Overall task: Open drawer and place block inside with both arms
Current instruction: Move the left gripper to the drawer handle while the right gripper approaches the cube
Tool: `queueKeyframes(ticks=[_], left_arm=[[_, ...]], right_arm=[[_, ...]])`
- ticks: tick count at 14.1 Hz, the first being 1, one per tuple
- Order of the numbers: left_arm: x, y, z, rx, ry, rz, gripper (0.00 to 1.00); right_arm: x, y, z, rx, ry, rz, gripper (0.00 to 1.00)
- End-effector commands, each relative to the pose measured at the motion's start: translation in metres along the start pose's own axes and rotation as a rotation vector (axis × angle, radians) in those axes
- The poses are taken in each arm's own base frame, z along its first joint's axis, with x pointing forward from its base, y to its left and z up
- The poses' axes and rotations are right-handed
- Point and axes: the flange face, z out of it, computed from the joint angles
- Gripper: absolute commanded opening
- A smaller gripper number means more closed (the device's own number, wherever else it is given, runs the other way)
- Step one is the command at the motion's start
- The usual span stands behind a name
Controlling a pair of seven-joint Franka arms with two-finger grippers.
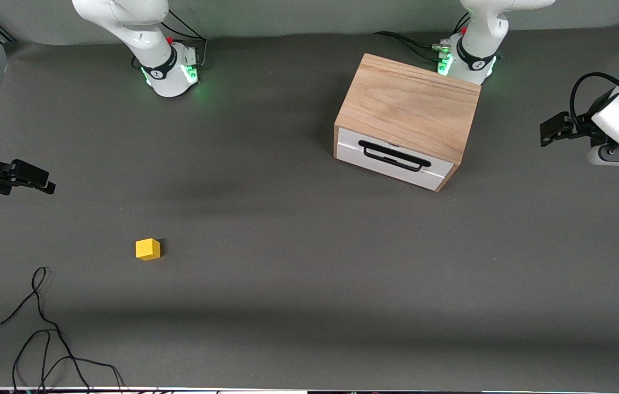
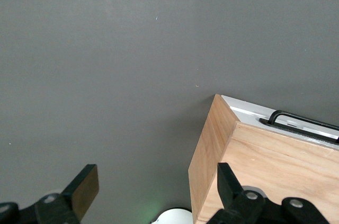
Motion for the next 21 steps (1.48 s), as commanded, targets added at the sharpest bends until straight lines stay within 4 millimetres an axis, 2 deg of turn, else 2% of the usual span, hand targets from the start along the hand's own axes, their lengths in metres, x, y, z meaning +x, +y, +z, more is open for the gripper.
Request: queueKeyframes(ticks=[1,5,7,11,14,15,19,21], left_arm=[[0.0,0.003,-0.003,0.002,0.003,-0.01,1.0],[0.001,0.003,-0.002,0.002,0.001,-0.01,1.0],[0.001,0.003,-0.001,0.002,0.0,-0.01,1.0],[0.001,0.01,-0.002,0.002,-0.006,0.002,1.0],[0.003,0.012,0.002,-0.001,-0.017,-0.011,1.0],[0.001,0.024,0.0,0.004,-0.018,-0.048,1.0],[-0.014,0.137,0.0,0.057,-0.003,-0.359,1.0],[-0.022,0.182,0.007,0.07,0.006,-0.526,1.0]], right_arm=[[-0.001,0.009,-0.003,0.012,-0.004,-0.012,1.0],[0.0,0.01,-0.003,0.01,-0.004,-0.01,1.0],[0.005,0.01,0.004,0.011,-0.013,-0.014,1.0],[0.02,0.014,0.048,0.014,-0.074,-0.006,1.0],[0.029,0.014,0.07,0.008,-0.073,-0.008,1.0],[0.029,0.014,0.074,0.006,-0.073,-0.009,1.0],[0.028,0.015,0.096,0.007,-0.084,-0.009,1.0],[0.026,0.014,0.104,0.009,-0.081,-0.009,1.0]])
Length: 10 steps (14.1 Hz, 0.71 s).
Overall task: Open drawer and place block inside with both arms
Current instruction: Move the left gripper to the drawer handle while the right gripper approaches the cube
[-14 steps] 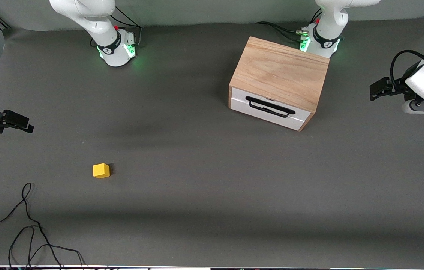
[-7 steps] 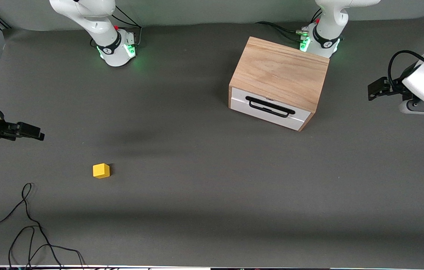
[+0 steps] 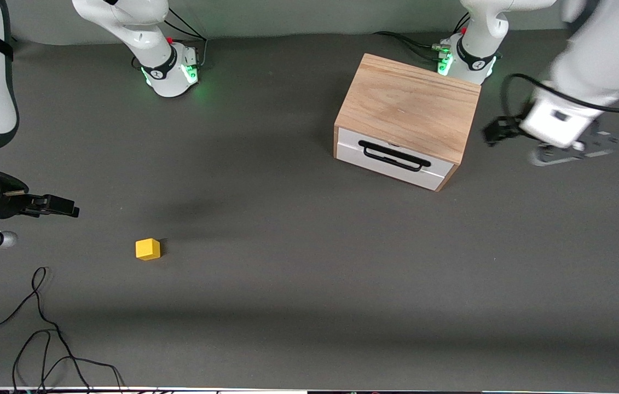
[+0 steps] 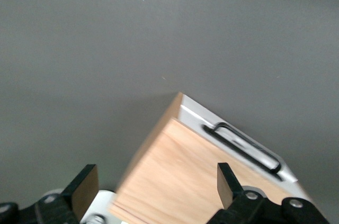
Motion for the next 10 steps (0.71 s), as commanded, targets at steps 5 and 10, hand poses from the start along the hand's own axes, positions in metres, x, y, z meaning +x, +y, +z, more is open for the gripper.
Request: queueKeyframes(ticks=[5,10], left_arm=[[-0.062,0.11,0.016,0.039,-0.007,-0.533,1.0],[-0.093,0.172,0.04,0.081,-0.002,-0.794,1.0]], right_arm=[[-0.007,0.0,0.018,0.004,0.025,-0.019,1.0],[-0.014,0.001,0.033,0.014,0.034,-0.014,1.0]])
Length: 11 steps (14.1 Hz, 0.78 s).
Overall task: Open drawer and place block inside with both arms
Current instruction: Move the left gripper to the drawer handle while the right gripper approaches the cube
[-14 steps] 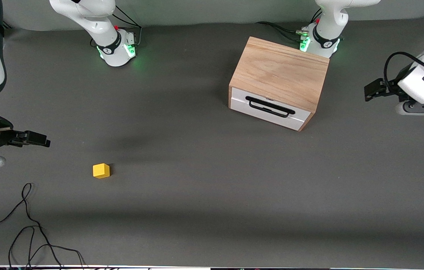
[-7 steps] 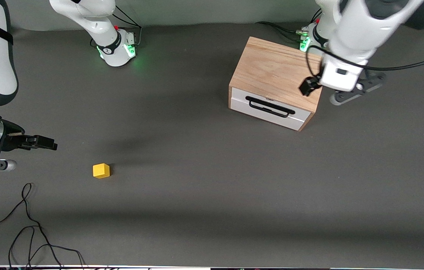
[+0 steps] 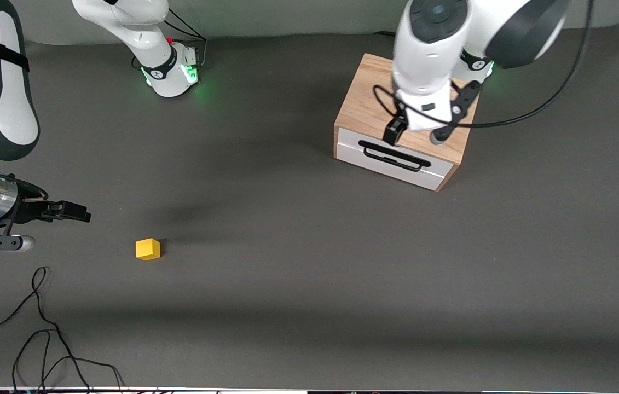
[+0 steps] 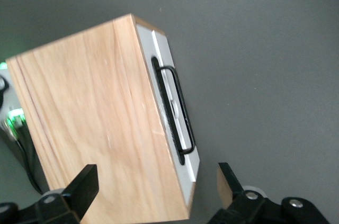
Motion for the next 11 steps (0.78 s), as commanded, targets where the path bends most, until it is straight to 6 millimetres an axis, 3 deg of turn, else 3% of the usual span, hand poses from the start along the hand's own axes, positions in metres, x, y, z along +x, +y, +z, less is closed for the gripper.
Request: queueKeyframes(ticks=[1,5,8,11], left_arm=[[-0.014,0.013,0.005,0.018,0.024,-0.131,1.0],[-0.011,0.023,0.029,0.05,0.02,-0.16,1.0],[-0.006,0.027,0.071,0.064,0.029,-0.163,1.0],[0.0,0.039,0.112,0.03,0.018,-0.165,1.0]], right_arm=[[-0.02,-0.002,0.001,0.014,0.036,-0.017,1.0],[-0.039,-0.004,0.032,0.003,0.117,-0.08,1.0],[-0.021,-0.003,0.066,-0.002,0.142,-0.097,1.0],[-0.002,-0.016,0.118,-0.001,0.15,-0.125,1.0]])
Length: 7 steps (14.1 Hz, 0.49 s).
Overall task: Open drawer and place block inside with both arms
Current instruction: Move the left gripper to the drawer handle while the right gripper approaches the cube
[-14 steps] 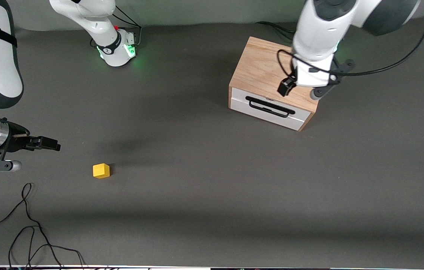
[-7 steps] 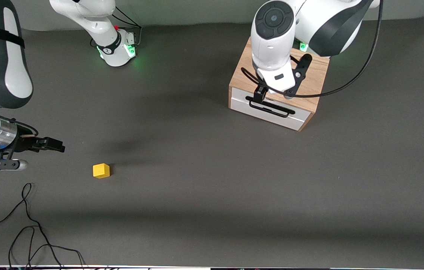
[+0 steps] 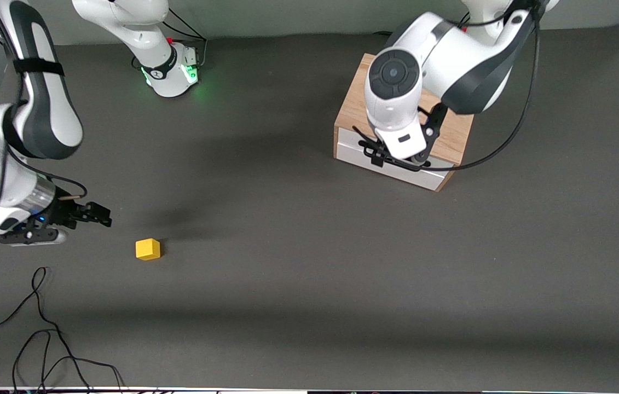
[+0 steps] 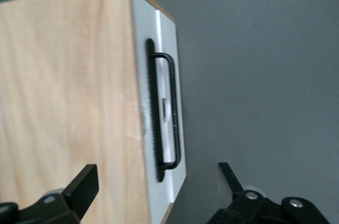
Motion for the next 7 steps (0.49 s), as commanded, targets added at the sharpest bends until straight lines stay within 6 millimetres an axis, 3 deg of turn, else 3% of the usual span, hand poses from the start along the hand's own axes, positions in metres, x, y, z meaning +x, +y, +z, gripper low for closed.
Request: queueKeyframes(ticks=[1,4,7], left_arm=[[0.003,0.008,0.041,-0.015,0.014,-0.014,1.0],[0.004,0.025,0.085,-0.004,0.022,0.005,1.0],[0.01,0.033,0.102,0.013,0.027,0.006,1.0]], right_arm=[[0.013,-0.024,0.048,0.015,0.014,-0.064,1.0],[0.016,-0.024,0.084,0.005,0.012,-0.077,1.0],[0.021,-0.022,0.114,0.0,0.013,-0.098,1.0]])
